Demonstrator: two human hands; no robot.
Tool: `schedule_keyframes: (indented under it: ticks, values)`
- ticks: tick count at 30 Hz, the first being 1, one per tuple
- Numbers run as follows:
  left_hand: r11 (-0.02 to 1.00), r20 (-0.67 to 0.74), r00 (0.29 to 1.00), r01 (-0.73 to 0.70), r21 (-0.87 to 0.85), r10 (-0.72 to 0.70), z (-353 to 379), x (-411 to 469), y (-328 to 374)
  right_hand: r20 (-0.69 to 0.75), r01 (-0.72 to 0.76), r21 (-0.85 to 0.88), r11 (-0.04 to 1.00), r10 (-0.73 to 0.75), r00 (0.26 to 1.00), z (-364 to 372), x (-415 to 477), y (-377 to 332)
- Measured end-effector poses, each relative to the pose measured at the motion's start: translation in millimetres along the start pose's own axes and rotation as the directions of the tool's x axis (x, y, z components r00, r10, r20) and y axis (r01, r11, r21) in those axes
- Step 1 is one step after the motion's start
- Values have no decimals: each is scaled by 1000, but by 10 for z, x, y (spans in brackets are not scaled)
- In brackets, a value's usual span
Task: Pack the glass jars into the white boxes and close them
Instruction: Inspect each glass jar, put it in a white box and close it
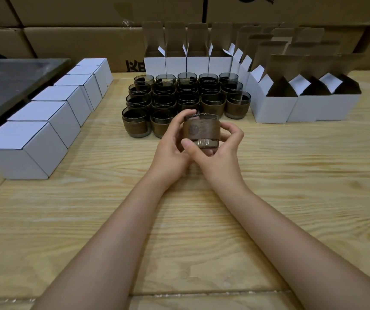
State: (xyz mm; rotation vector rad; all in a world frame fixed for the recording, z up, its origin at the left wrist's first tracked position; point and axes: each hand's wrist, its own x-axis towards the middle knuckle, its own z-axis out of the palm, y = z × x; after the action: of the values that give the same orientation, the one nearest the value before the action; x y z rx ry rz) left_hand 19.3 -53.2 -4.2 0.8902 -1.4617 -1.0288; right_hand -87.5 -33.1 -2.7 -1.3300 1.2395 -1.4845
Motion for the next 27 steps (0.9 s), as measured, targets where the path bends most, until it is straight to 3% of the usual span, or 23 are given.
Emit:
schedule_keyframes:
  ticks: [21,27]
  values:
    - [999,-57,998,-1,53,4,-19,-13,-3,11,-17,89,996,16,1000,-10,54,97]
    - [998,-81,997,-6,60,11,-11,-20,-1,-11,3,13,1000,-3,1000,-11,20,36]
